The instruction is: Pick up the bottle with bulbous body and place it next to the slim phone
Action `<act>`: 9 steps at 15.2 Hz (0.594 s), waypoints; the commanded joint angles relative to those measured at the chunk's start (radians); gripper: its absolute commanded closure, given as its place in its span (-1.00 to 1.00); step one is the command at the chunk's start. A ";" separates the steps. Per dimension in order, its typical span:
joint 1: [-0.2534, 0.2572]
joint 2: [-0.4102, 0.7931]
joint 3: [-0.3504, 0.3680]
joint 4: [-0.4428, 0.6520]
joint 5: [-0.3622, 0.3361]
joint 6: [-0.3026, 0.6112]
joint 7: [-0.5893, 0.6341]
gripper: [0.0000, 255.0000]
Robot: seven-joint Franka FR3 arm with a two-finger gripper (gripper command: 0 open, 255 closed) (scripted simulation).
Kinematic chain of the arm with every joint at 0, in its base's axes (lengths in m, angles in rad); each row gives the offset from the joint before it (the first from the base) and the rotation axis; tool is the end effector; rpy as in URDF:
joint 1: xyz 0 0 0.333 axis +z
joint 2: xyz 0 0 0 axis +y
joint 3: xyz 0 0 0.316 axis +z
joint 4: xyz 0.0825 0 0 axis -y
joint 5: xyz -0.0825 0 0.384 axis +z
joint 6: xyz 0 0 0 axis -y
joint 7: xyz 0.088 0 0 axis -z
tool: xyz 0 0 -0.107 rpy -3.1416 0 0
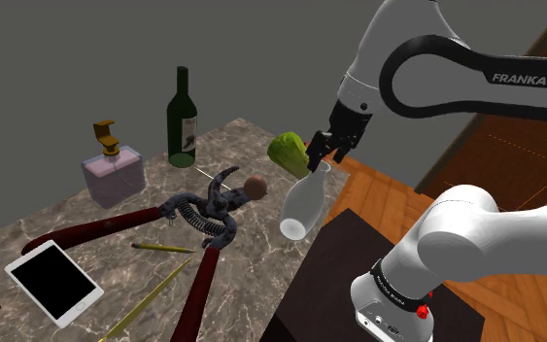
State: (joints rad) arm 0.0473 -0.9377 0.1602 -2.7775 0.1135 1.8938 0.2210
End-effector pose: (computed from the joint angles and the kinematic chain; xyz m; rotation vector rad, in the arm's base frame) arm 0.2744 0.0643 0.4585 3.1248 -0.1700 0.0825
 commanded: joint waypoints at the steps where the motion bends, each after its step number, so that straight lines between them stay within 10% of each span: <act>1: 0.005 0.004 0.009 -0.028 0.008 0.034 0.007 -1.00; 9: 0.008 0.024 0.017 -0.080 0.016 0.105 0.006 -1.00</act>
State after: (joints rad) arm 0.0547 -0.9134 0.1770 -2.8563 0.1297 1.9980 0.2274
